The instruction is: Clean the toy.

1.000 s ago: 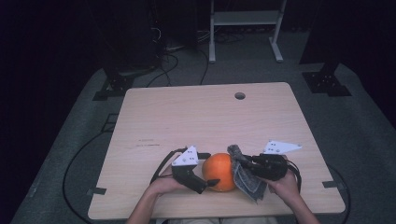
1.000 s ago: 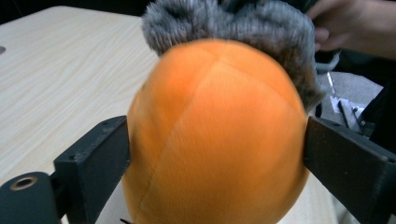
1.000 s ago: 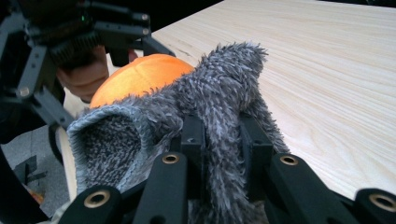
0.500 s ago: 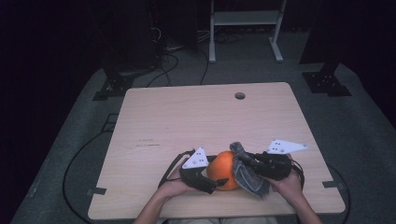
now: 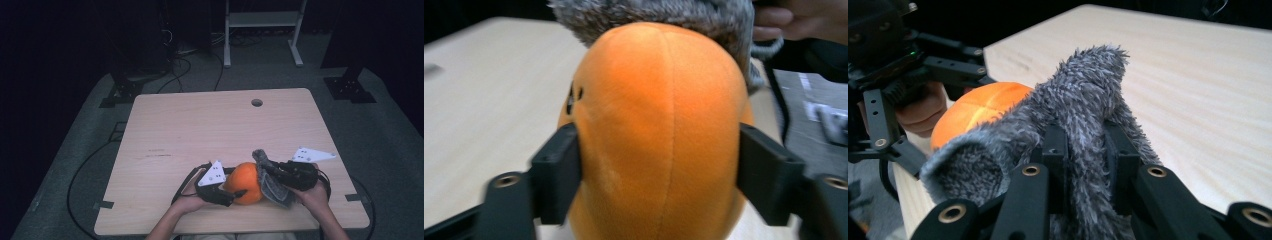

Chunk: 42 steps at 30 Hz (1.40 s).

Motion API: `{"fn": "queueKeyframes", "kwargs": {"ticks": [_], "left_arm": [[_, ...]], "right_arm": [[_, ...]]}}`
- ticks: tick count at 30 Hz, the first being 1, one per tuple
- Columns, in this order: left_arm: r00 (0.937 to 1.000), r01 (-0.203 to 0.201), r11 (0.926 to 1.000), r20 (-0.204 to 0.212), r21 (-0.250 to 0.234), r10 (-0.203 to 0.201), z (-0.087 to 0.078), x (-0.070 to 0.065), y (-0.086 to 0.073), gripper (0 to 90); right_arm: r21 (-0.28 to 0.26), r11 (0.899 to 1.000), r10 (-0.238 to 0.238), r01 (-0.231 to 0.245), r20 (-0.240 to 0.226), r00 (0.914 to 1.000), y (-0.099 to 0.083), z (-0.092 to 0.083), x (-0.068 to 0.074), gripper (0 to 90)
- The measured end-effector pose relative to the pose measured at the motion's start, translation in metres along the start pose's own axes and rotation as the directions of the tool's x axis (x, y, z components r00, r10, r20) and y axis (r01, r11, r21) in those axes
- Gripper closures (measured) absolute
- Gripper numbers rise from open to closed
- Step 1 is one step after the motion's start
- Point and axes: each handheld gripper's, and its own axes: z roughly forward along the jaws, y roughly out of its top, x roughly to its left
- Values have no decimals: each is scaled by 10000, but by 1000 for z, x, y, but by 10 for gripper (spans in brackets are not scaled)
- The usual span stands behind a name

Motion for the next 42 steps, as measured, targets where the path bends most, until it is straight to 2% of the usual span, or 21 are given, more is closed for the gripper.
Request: {"fn": "queueKeyframes", "kwargs": {"ticks": [1, 3, 5, 6, 7, 10, 12, 13, 15, 17, 20, 22, 25, 27, 28, 30, 31, 33, 34, 37, 42], "left_arm": [[9999, 16, 10000, -140, -8, -16, -1, 1, 2, 308], [9994, 343, 9994, -108, 58, -343, -2, 4, 3, 310], [9992, 333, 9987, -254, 388, -324, 1, 3, 1, 308], [9994, 337, 9979, -147, 562, -329, 4, 2, -1, 301], [9994, 341, 9983, 5, 477, -342, 6, 0, -2, 296], [9999, -115, 9978, 12, 659, 114, 9, -6, -1, 283], [9999, -117, 9977, 48, 671, 114, 9, -6, -1, 284], [9995, -284, 9975, 129, 650, 276, 9, -7, -3, 285], [9996, -275, 9980, 118, 563, 269, 11, -8, -3, 287], [9997, -258, 9982, -5, 537, 259, 12, -8, -3, 286], [9996, 198, 9990, -221, 403, -189, 10, -3, -3, 281], [9990, 382, 9986, -249, 359, -373, 9, -1, -3, 279], [9971, 662, 9973, -406, 307, -650, 10, 0, -3, 275], [9957, 770, 9967, -535, 269, -755, 12, -1, -2, 276], [9965, 652, 9975, -542, 265, -637, 13, -3, -2, 278], [9984, -64, 9991, -551, 430, 88, 15, -12, -1, 281], [9977, -471, 9973, -468, 554, 498, 17, -18, -1, 281], [9893, -1353, 9876, -438, 801, 1391, 20, -27, 0, 281], [9852, -1588, 9835, -509, 861, 1635, 22, -30, 1, 281], [9828, -1727, 9817, -523, 808, 1772, 24, -32, 1, 281], [9801, -1899, 9788, -445, 767, 1936, 25, -33, 0, 283]], "right_arm": [[-129, 9999, 19, -19, -23, 10000, 2, -2, 0, 749], [-351, 9994, 14, -20, -171, 9999, 5, -5, 3, 752], [-445, 9988, -222, 202, -443, 9988, 8, -4, 11, 752], [-408, 9984, -425, 401, -608, 9972, 9, -2, 17, 750], [-386, 9967, -735, 708, -724, 9947, 11, 1, 24, 748], [-133, 9876, -1568, 1563, -562, 9860, 16, 10, 43, 745], [-118, 9875, -1579, 1575, -510, 9861, 17, 12, 42, 745], [-102, 9888, -1492, 1489, -424, 9879, 17, 12, 39, 745], [3, 9897, -1429, 1429, 67, 9897, 14, 10, 29, 745], [-15, 9944, -1054, 1055, 324, 9939, 9, 7, 16, 749], [359, 9952, -937, 908, 899, 9915, 1, 2, 3, 756], [364, 9957, -877, 849, 851, 9925, -1, -1, 3, 760], [227, 9920, -1250, 1242, 426, 9912, 4, -3, 16, 765], [156, 9864, -1638, 1637, 26, 9865, 9, 0, 28, 765], [188, 9831, -1822, 1823, -42, 9832, 11, 1, 35, 765], [225, 9790, -2022, 2025, -183, 9792, 15, 5, 44, 765], [268, 9771, -2107, 2111, -190, 9774, 17, 7, 47, 765], [402, 9746, -2198, 2201, -127, 9755, 21, 10, 51, 765], [446, 9737, -2237, 2235, 3, 9746, 23, 11, 51, 765], [530, 9793, -1970, 1953, 289, 9800, 24, 13, 44, 766], [598, 9922, -1139, 1097, 721, 9909, 17, 7, 20, 766]]}}
